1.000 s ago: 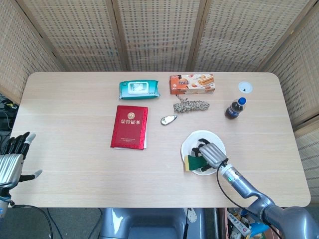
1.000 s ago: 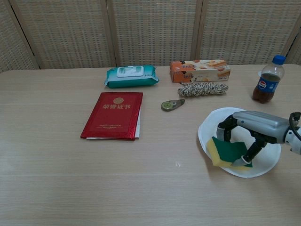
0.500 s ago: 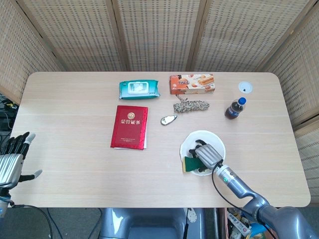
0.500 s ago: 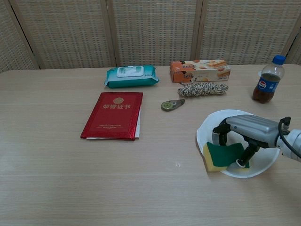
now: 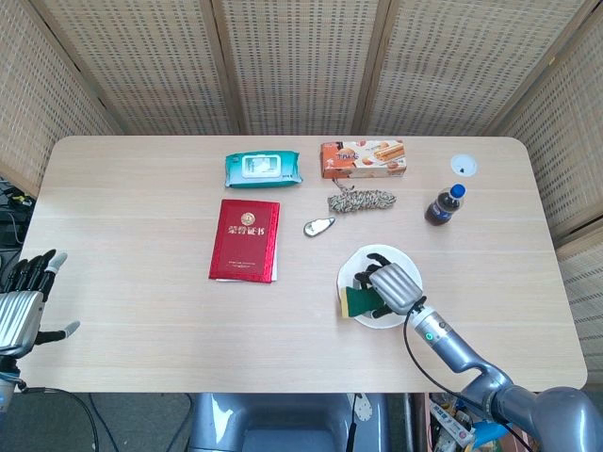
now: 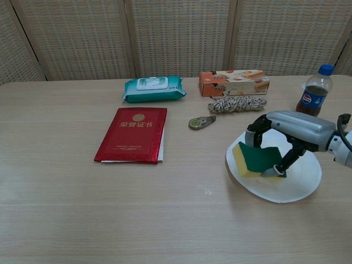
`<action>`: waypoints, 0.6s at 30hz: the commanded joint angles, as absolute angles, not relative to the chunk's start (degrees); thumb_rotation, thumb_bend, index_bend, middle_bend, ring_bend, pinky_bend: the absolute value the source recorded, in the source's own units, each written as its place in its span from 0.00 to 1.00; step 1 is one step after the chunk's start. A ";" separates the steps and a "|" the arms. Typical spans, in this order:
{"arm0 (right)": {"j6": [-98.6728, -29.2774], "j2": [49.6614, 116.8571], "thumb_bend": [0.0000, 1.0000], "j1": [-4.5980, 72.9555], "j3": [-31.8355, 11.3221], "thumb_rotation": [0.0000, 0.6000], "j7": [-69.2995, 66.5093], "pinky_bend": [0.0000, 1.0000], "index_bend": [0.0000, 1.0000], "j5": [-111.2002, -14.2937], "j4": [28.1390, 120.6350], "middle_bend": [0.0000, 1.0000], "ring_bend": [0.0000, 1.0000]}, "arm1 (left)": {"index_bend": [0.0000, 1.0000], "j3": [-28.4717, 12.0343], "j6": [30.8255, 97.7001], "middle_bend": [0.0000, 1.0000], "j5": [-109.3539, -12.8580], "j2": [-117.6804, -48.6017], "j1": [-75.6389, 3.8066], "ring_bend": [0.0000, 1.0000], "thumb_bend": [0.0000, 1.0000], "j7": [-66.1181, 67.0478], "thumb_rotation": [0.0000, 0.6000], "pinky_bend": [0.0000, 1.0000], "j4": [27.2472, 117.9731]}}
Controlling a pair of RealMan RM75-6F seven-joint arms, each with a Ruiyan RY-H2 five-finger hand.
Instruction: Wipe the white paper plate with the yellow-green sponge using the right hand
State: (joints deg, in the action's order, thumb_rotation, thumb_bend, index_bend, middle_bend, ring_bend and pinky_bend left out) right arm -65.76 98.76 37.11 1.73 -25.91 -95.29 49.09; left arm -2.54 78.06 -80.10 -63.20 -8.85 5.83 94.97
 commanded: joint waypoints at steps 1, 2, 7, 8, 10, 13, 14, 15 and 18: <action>-68.38 93.59 0.13 37.62 -0.91 1.00 -24.84 0.13 0.52 -94.25 55.92 0.56 0.41 | 0.00 -2.51 78.06 0.00 -80.15 -63.21 -8.85 0.00 0.00 5.88 1.00 0.00 94.99; -68.76 91.79 0.13 37.56 -1.72 1.00 -24.41 0.13 0.52 -93.59 58.14 0.56 0.41 | 0.00 -2.48 78.05 0.00 -80.18 -63.22 -8.85 0.00 0.00 5.94 1.00 0.00 95.04; -67.88 86.71 0.13 36.73 -3.41 1.00 -22.25 0.13 0.52 -90.51 63.04 0.56 0.41 | 0.00 -2.36 78.12 0.00 -80.38 -63.25 -8.83 0.00 0.00 6.19 1.00 0.00 95.20; -67.17 85.88 0.13 36.36 -3.55 1.00 -21.72 0.13 0.52 -89.48 63.26 0.56 0.41 | 0.00 -2.33 78.15 0.00 -80.44 -63.27 -8.82 0.00 0.00 6.24 1.00 0.00 95.24; -65.03 84.49 0.13 35.64 -3.46 1.00 -20.51 0.13 0.52 -87.36 63.34 0.56 0.41 | 0.00 -2.25 78.24 0.00 -80.57 -63.29 -8.78 0.00 0.00 6.36 1.00 0.00 95.32; -61.69 83.39 0.13 34.59 -3.15 1.00 -18.98 0.13 0.52 -84.31 62.07 0.56 0.41 | 0.00 -2.19 78.38 0.00 -80.81 -63.35 -8.77 0.00 0.00 6.61 1.00 0.00 95.47; -60.58 83.26 0.13 34.29 -3.05 1.00 -18.51 0.13 0.52 -83.36 61.45 0.56 0.41 | 0.00 -2.15 78.41 0.00 -80.86 -63.35 -8.76 0.00 0.00 6.70 1.00 0.00 95.54; -59.41 83.17 0.13 34.01 -2.96 1.00 -18.08 0.13 0.52 -82.41 60.83 0.56 0.41 | 0.00 -2.13 78.44 0.00 -80.91 -63.35 -8.74 0.00 0.00 6.74 1.00 0.00 95.61; -56.09 83.45 0.13 33.03 -2.57 1.00 -16.96 0.13 0.52 -79.74 58.52 0.56 0.41 | 0.00 -2.02 78.65 0.00 -81.21 -63.31 -8.67 0.00 0.00 6.83 1.00 0.00 95.74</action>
